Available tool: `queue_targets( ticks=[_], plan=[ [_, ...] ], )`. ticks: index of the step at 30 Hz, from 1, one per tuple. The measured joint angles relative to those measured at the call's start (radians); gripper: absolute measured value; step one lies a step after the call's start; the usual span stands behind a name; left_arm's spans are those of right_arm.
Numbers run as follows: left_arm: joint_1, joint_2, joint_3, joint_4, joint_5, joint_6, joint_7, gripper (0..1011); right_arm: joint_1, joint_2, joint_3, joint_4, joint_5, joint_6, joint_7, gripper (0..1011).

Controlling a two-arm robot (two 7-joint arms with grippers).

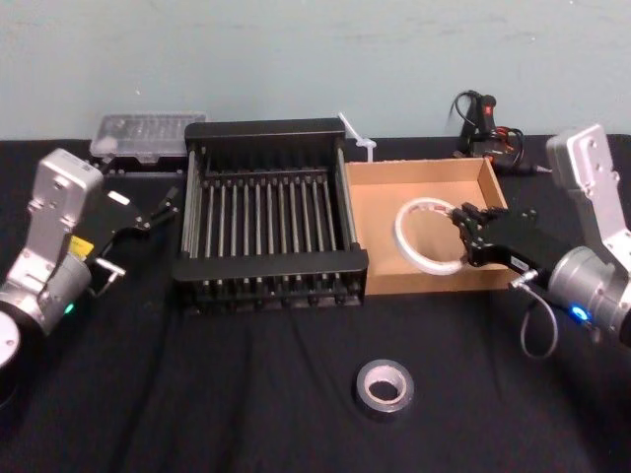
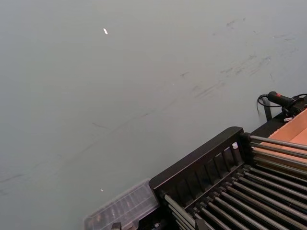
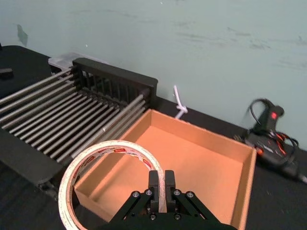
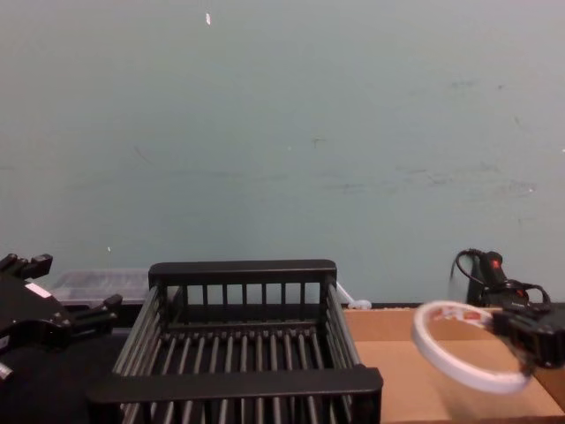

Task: Pick up the white tape and place it into the black box , Pick up the silver tape and place it into the brown box.

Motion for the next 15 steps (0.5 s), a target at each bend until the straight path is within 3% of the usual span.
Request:
queue_targets(
  ticks=[15],
  plan=[
    [0.0, 0.0, 0.0, 0.0, 0.0, 0.0, 0.0, 1001, 0.137, -0.065, -0.087, 0.106, -0.058, -0.029, 0.037, 80]
  ],
)
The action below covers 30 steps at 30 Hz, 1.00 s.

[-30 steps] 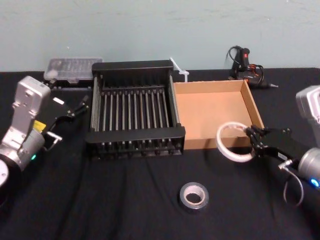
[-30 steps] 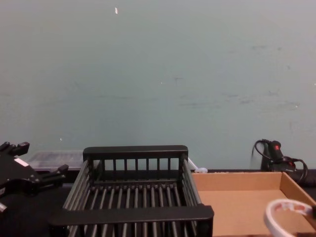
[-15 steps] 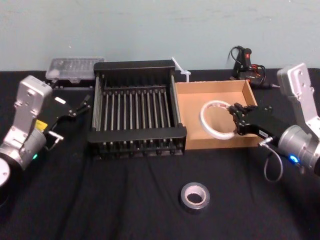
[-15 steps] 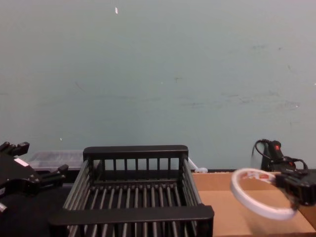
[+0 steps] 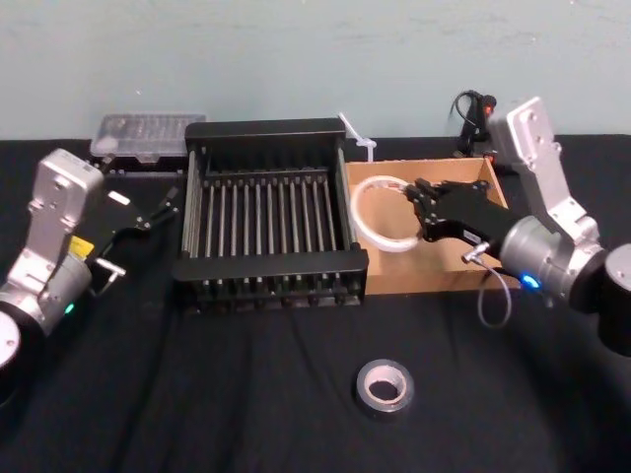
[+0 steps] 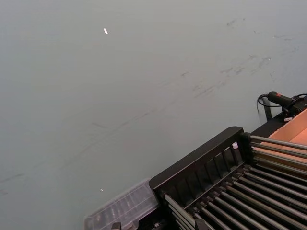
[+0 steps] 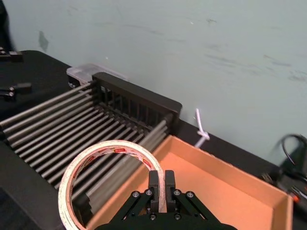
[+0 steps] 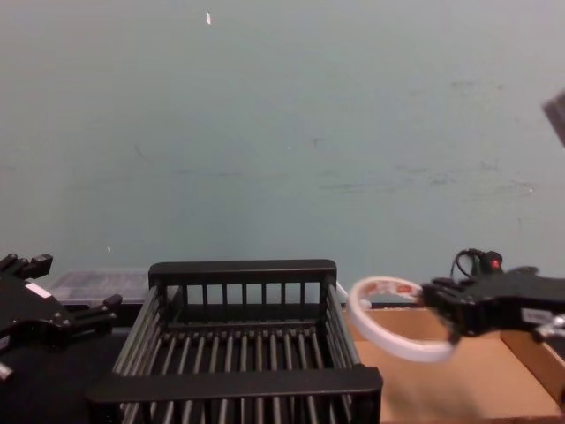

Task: Pick up the white tape and place it into the black box , Pick up the silver tape and place it into the brown box.

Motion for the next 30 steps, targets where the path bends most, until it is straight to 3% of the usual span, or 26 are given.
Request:
queue_targets(
  ticks=[18, 30],
  plan=[
    [0.0, 0.0, 0.0, 0.0, 0.0, 0.0, 0.0, 1001, 0.142, -0.084, -0.09, 0.126, -0.053, -0.031, 0.044, 79],
    [0.0, 0.0, 0.0, 0.0, 0.0, 0.0, 0.0, 1001, 0.192, -0.123, -0.115, 0.188, -0.069, -0.046, 0.052, 79]
  ],
)
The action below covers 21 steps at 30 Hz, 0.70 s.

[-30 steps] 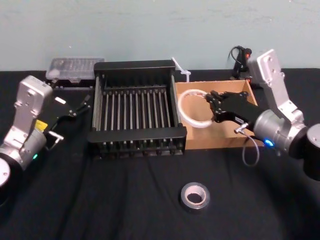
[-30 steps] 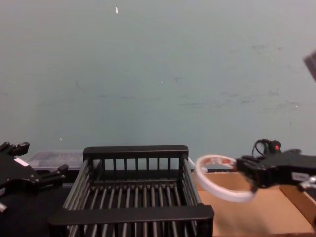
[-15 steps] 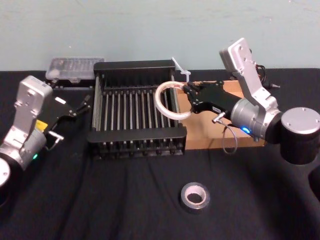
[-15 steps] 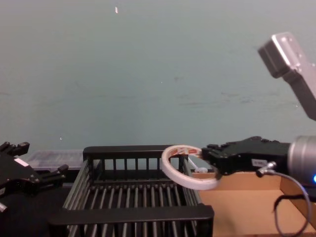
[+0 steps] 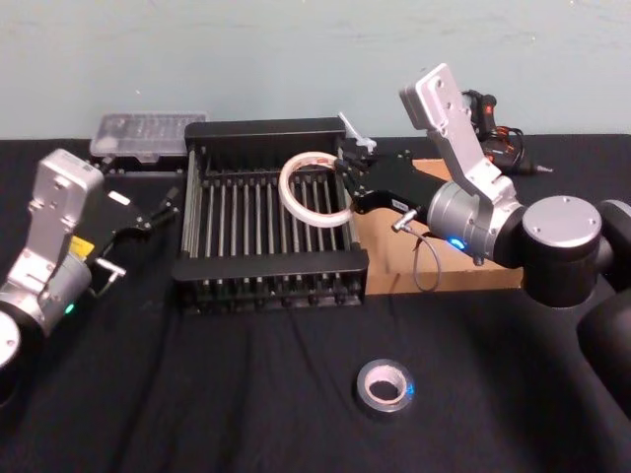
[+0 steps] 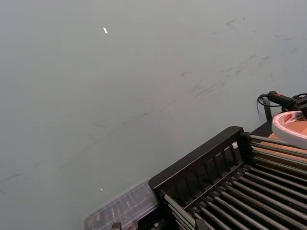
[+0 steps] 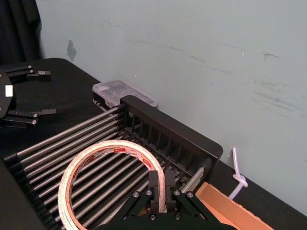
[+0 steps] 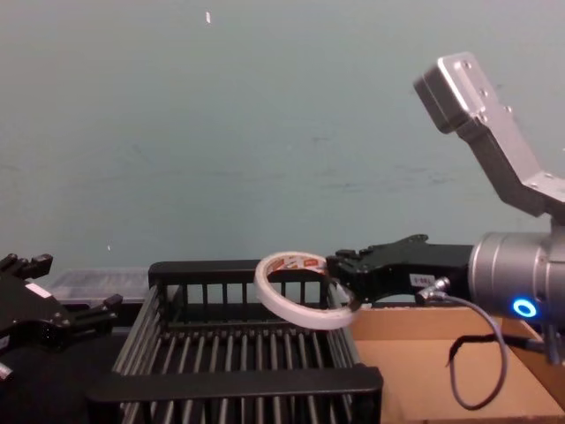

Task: Pick up the white tape and place it into the black box , Pick up the silver tape and place it into the brown box.

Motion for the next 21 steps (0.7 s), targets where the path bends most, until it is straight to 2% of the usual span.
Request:
queue_targets(
  ticks=[18, 21],
  plan=[
    [0.0, 0.0, 0.0, 0.0, 0.0, 0.0, 0.0, 1001, 0.002, -0.003, 0.0, 0.003, -0.001, -0.003, -0.001, 81],
    [0.0, 0.0, 0.0, 0.0, 0.0, 0.0, 0.0, 1001, 0.002, -0.002, 0.0, 0.002, -0.001, -0.003, -0.002, 146]
  ],
)
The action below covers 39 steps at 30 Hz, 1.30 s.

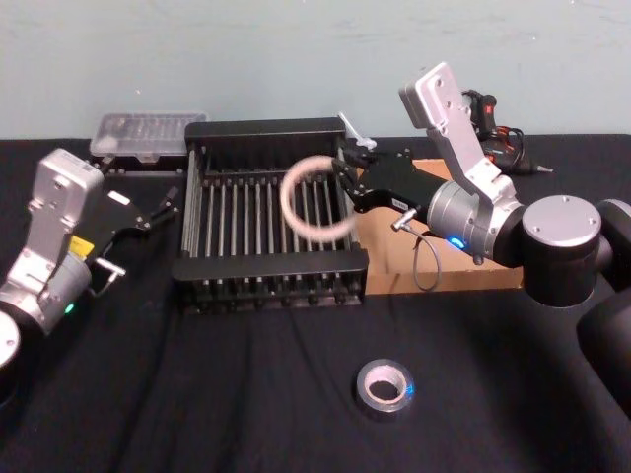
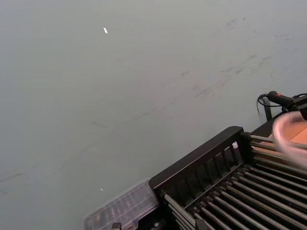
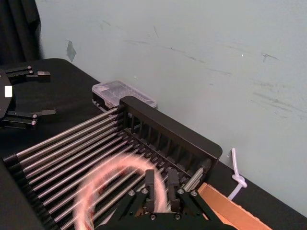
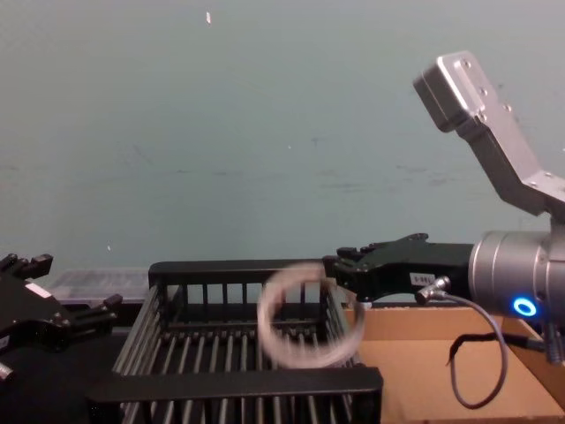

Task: Pick up the white tape and place it into the black box , Pick up the silver tape and place it into the brown box.

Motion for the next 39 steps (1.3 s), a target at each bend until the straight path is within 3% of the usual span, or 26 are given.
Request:
queue_targets(
  ticks=[14, 20, 28, 39],
  plan=[
    [0.0, 0.0, 0.0, 0.0, 0.0, 0.0, 0.0, 1001, -0.001, 0.001, 0.0, -0.001, 0.0, 0.001, 0.0, 567],
    [0.0, 0.0, 0.0, 0.0, 0.0, 0.0, 0.0, 1001, -0.002, 0.001, 0.0, -0.002, 0.001, 0.002, 0.0, 794],
    [0.0, 0.0, 0.0, 0.0, 0.0, 0.0, 0.0, 1001, -0.002, 0.001, 0.0, -0.002, 0.001, 0.002, 0.0, 998],
    [0.0, 0.0, 0.0, 0.0, 0.0, 0.0, 0.0, 1001, -0.025, 0.019, 0.019, -0.05, 0.01, 0.014, -0.003, 1002]
  ],
)
